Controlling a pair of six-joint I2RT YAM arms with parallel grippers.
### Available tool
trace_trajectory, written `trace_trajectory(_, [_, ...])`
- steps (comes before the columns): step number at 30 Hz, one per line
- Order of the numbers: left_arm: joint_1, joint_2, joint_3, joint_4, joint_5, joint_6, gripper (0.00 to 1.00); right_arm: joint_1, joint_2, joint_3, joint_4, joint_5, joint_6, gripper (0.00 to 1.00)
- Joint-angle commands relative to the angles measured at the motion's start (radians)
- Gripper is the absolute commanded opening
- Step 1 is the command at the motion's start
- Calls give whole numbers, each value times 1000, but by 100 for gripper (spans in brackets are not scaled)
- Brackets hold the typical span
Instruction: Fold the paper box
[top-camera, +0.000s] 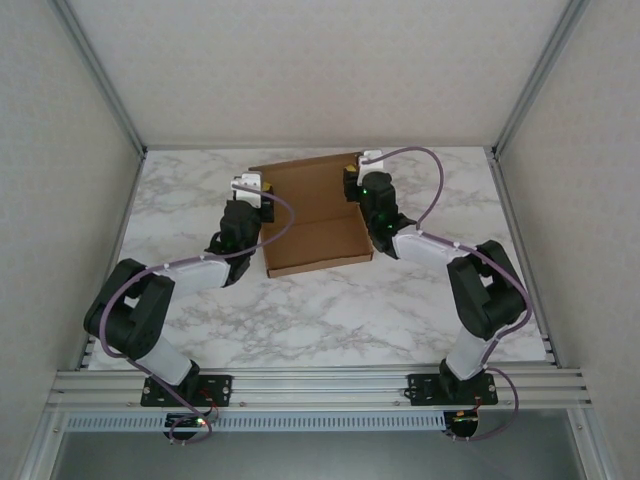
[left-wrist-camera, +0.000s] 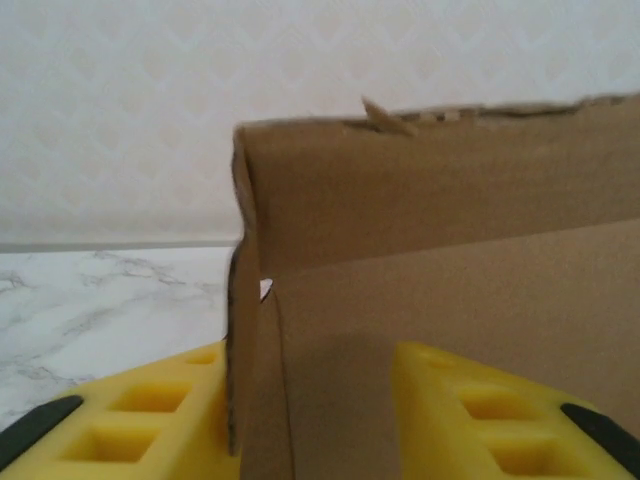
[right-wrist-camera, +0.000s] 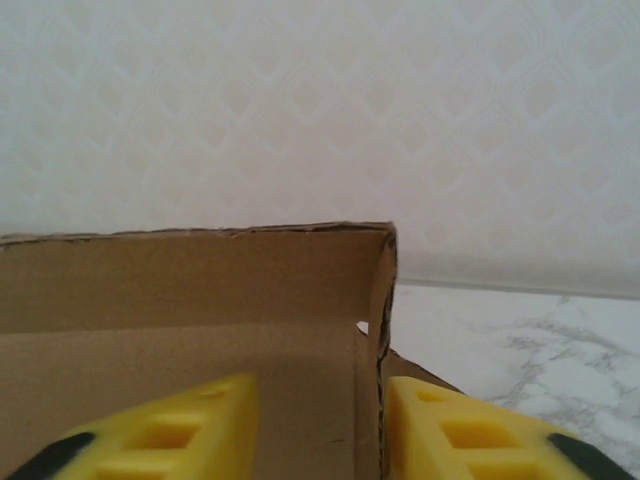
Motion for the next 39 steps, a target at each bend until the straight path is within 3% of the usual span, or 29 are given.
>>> trace_trajectory(1, [-1,-57,-12,25,39,13,49,-18,-74,-22,30,-72,-36,51])
trace_trajectory(6, [5,-143,-36,17,56,12,55,-39,-174,-50,10,-64,-77,63])
trace_trajectory(9, [10,-233,-57,-19,53,-11,56,-56,-249,-50,-38,-63,-91,63])
trace_trajectory(12, [12,-327,-49,-115,-17,-78,56,-57,-304,-7,-138,-91,-139,62])
trace_trajectory(16, [20,-451,-26,-253,-124,-206,50,-57,-310,171,-451,-187,-47,54])
trace_trajectory(18, [41,-505,-1,-362,-136,-337,47,-55,-267,310,-661,-272,13,48])
trace_trajectory(23, [100,-569,-10,-512,-47,-560,47,-53,-140,530,-884,-395,329,43])
trace_trajectory(27, [122,-592,-61,-532,24,-633,47,-39,-53,618,-900,-463,529,42])
trace_trajectory(39, [122,-648,-257,-495,85,-759,42,24,225,964,-1056,-411,595,42])
